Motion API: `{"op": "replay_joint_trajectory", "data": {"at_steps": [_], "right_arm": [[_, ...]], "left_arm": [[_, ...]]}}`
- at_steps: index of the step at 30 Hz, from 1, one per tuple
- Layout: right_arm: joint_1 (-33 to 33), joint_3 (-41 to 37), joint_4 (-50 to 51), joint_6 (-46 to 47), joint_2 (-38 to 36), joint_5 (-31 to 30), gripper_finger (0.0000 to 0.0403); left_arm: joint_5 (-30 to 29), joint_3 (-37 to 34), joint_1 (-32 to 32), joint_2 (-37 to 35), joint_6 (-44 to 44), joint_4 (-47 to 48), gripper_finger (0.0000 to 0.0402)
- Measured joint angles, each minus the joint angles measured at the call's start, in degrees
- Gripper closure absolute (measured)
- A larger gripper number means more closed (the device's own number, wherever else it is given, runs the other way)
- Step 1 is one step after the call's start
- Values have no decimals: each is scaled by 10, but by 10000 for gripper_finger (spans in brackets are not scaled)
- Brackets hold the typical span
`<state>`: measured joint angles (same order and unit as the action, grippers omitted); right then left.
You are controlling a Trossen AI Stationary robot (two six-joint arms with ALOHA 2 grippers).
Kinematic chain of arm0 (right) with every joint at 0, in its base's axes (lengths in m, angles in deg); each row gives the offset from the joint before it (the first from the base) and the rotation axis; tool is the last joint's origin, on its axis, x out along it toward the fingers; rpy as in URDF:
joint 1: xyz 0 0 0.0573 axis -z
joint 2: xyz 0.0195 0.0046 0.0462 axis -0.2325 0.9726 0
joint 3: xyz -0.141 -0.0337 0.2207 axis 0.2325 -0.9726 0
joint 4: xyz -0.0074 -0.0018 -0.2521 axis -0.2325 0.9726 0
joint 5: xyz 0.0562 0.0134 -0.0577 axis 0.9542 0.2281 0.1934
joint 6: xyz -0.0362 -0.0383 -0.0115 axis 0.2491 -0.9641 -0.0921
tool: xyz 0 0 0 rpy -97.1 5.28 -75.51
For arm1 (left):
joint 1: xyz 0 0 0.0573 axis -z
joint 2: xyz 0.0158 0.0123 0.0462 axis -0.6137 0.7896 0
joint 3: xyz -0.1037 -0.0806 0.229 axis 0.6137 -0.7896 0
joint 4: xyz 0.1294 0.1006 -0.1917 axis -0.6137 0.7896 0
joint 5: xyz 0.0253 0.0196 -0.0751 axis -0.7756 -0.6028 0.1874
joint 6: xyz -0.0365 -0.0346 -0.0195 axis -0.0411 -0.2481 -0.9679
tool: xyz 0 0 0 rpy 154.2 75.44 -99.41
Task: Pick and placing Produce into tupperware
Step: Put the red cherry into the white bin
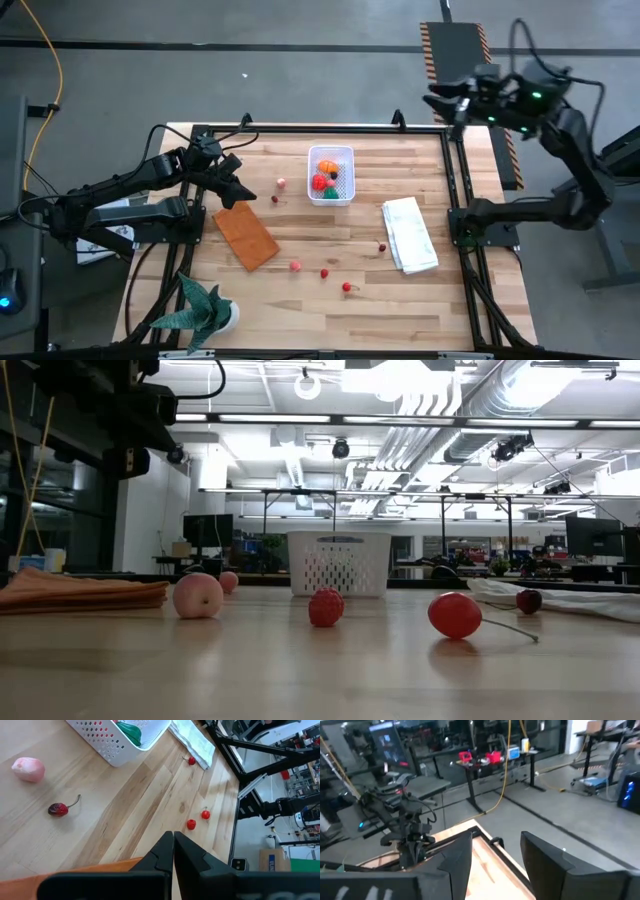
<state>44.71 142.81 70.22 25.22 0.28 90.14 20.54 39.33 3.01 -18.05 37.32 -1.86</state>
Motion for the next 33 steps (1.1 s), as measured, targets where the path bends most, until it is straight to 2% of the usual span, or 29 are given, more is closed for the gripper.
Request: {"op": "replay_joint_trajectory", "data": {"at_steps": [6, 15, 24, 33], "right_arm": [[0, -36, 12, 22, -63, -26, 242], [0, -244, -67, 101, -210, -45, 242], [-1, -414, -150, 187, -340, -12, 242], [-2, -483, -154, 253, -399, 18, 242]], "left_arm": [[0, 0, 0, 0, 0, 0, 399], [0, 0, 0, 0, -2, 0, 399], [0, 0, 0, 0, -11, 0, 399], [0, 0, 0, 0, -20, 0, 399]]}}
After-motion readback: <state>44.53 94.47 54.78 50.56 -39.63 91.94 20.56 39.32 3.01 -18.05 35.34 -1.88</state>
